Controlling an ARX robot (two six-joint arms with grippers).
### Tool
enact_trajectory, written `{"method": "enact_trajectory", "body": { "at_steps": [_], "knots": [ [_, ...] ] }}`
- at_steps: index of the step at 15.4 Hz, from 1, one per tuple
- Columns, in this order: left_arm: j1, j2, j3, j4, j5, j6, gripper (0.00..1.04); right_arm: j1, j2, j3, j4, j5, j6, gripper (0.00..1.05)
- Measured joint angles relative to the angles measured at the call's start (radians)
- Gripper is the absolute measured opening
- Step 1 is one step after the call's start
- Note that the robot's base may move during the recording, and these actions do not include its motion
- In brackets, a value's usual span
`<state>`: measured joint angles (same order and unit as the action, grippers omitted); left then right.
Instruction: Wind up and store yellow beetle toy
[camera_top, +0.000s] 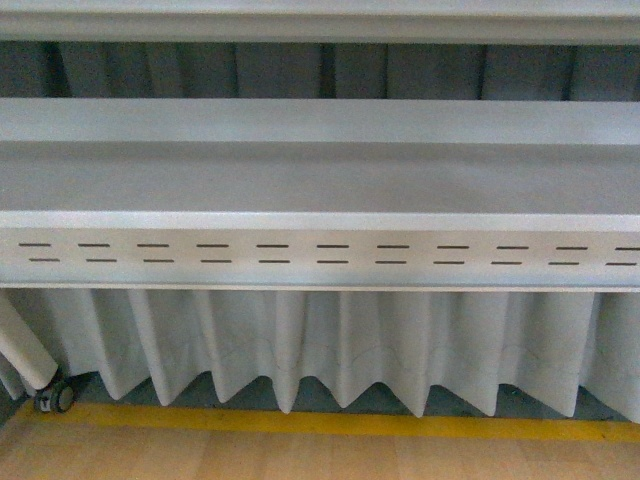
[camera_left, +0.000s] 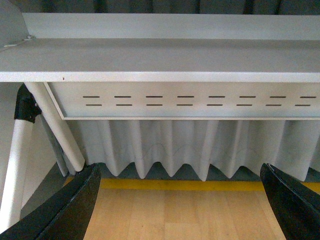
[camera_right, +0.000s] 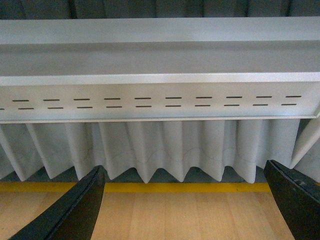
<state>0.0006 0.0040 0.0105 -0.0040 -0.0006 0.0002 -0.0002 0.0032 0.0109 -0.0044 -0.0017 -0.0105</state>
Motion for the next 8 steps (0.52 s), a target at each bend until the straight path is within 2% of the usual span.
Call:
{"method": "enact_trajectory", "body": {
  "at_steps": [8],
  "knots": [
    [0.000, 0.000, 0.000, 0.000, 0.000, 0.000, 0.98, 0.000, 0.000, 0.000, 0.000, 0.000, 0.000, 0.98]
  ]
}}
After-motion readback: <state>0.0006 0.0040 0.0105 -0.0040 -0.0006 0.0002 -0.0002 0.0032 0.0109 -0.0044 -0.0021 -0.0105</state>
